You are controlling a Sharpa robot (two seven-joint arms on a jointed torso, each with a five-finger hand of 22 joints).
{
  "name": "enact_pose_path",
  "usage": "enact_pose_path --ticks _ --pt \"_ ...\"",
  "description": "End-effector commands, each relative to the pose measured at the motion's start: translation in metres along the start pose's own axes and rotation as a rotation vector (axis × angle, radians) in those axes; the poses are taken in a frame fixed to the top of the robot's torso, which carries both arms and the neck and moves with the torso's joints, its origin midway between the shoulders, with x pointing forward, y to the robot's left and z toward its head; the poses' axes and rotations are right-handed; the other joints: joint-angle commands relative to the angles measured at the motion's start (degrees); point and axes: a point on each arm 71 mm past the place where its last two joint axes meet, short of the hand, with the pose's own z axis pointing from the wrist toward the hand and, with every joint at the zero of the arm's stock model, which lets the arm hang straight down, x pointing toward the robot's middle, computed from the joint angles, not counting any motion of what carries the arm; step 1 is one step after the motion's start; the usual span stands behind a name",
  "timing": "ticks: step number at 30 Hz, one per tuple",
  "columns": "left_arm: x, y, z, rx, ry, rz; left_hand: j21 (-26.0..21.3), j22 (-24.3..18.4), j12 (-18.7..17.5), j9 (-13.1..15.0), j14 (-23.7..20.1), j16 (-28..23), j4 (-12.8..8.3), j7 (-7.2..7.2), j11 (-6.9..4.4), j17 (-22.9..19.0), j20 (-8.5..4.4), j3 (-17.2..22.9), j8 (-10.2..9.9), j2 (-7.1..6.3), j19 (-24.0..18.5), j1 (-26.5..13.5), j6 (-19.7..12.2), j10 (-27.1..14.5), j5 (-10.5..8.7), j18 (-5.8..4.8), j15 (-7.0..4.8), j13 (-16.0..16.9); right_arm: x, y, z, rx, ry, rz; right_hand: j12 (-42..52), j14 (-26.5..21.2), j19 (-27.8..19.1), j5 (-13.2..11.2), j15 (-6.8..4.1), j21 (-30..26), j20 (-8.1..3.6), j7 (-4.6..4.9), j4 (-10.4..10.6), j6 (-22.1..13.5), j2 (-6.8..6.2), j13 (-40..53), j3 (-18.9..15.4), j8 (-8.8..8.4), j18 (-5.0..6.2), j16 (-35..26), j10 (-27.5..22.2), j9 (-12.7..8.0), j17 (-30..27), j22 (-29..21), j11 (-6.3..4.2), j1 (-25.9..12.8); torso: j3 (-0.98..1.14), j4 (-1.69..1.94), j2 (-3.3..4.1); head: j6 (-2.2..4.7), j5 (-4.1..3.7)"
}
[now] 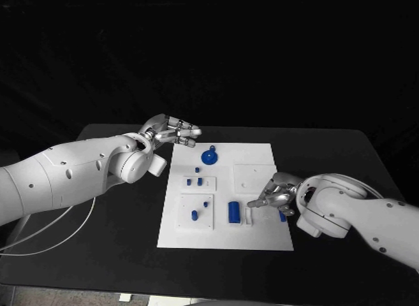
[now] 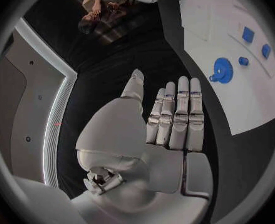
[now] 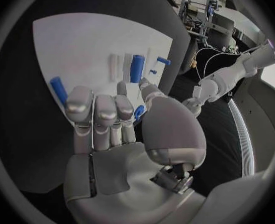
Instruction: Assemble the parts on the task board
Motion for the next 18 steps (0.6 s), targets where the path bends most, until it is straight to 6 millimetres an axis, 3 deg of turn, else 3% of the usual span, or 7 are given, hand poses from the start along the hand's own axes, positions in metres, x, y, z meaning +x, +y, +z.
enact_pose_path --ticks 1,6,9,10,13,14,18 --pt "0.003 -0.002 0.000 0.016 0.029 0.001 0.20 -0.12 -0.13 0.09 -0.66 -0.15 -0.34 0.20 0.15 -0.09 0.45 -0.02 0.09 -0.46 -0.14 0.26 -0.17 -0.54 -0.42 -0.39 0.13 0.07 -0.017 -0.012 0.000 0.036 0.024 -0.030 -0.03 0.16 2.31 0.13 -0.11 0.43 -0.05 -0.19 -0.82 -0.17 0.31 -0.02 0.08 -0.20 -0.20 0.20 0.13 0.31 0.06 6.53 0.20 0.35 -0.04 -0.06 0.01 -0.03 -0.46" --pt "0.006 -0.003 -0.001 0.026 0.041 -0.003 0.18 -0.19 -0.12 0.09 -0.93 -0.15 -0.37 0.23 0.20 -0.20 0.56 0.13 0.08 -0.65 -0.24 0.19 -0.19 -0.67 -0.62 -0.29 0.23 0.08 -0.036 -0.032 -0.001 0.110 0.015 -0.068 -0.26 0.12 2.23 0.27 -0.08 0.45 -0.03 -0.13 -1.50 -0.44 0.51 -0.06 0.21 -0.22 -0.21 0.15 0.02 0.54 0.02 6.51 0.24 0.09 -0.03 -0.10 0.00 -0.01 -0.67" --pt "0.007 -0.004 -0.002 0.037 0.044 -0.012 0.21 -0.21 -0.13 0.09 -0.90 -0.13 -0.14 0.24 0.22 -0.22 0.58 0.04 0.09 -0.81 -0.22 -0.24 -0.22 -0.67 -2.12 -0.25 0.24 0.08 -0.041 -0.039 -0.002 0.137 0.014 -0.122 -0.81 0.10 2.17 -0.26 0.00 0.42 0.05 -0.17 -2.11 -0.40 0.90 -0.31 0.40 -0.20 -0.22 0.03 -0.12 0.77 -0.06 6.48 0.23 -0.19 0.08 -0.13 0.02 -0.11 -0.55" --pt "0.007 -0.005 -0.002 0.041 0.046 -0.015 0.22 -0.21 -0.12 0.08 -0.86 -0.12 0.02 0.26 0.23 -0.24 0.56 -0.18 0.07 -1.09 -0.20 -0.61 -0.28 -0.66 -2.77 -0.25 0.22 0.08 -0.042 -0.041 -0.002 0.148 0.011 -0.147 -0.99 0.10 2.14 -1.52 0.02 0.42 0.08 -0.14 -2.11 -0.37 0.85 -0.42 0.69 -0.22 -0.24 0.01 -0.14 0.76 -0.08 6.48 0.25 -0.21 0.12 -0.14 0.04 -0.15 -0.62" --pt "0.007 -0.005 -0.003 0.048 0.049 -0.022 0.26 -0.23 -0.03 0.09 -0.71 -0.10 0.07 0.25 0.09 -0.35 0.48 -0.16 0.08 -1.10 -0.12 -0.67 -0.37 -0.25 -2.78 -0.29 0.14 0.12 -0.044 -0.047 -0.003 0.175 0.005 -0.208 -1.38 0.07 2.07 -3.14 0.03 0.32 0.04 -0.03 -1.01 -0.60 -1.39 -0.64 5.08 -0.19 -0.28 -0.15 -0.21 0.33 -0.13 6.44 0.31 -0.57 0.02 -0.10 0.02 -0.07 -0.75" --pt "0.006 -0.005 -0.004 0.049 0.049 -0.023 0.30 -0.23 0.06 0.09 -0.62 -0.11 0.04 0.13 -0.34 -0.39 0.42 -0.20 0.09 -0.91 -0.04 -0.71 -0.39 1.26 -2.76 -0.30 0.03 0.19 -0.043 -0.049 -0.004 0.182 0.003 -0.226 -1.53 0.07 2.05 -3.08 0.07 0.23 0.06 0.15 -0.93 -1.09 -1.54 -0.71 5.15 -0.31 -0.28 -0.19 -0.26 0.12 -0.16 6.42 0.39 -0.68 0.01 -0.10 0.01 -0.08 -0.77" --pt "0.004 -0.005 -0.005 0.050 0.047 -0.024 0.29 -0.29 -0.12 0.10 -0.97 -0.16 -0.20 0.12 -0.27 -0.62 0.41 -0.37 0.11 -0.68 -0.03 -0.67 -0.24 1.22 -2.74 -0.37 0.14 0.14 -0.039 -0.054 -0.005 0.211 0.003 -0.293 -2.33 -0.03 1.93 -3.07 0.33 -0.30 0.27 0.59 -0.35 -2.50 -1.61 -1.11 5.87 -0.29 -0.25 -0.69 -0.52 -0.87 -0.47 6.29 0.72 -1.25 0.05 -0.02 -0.05 -0.11 -0.89"
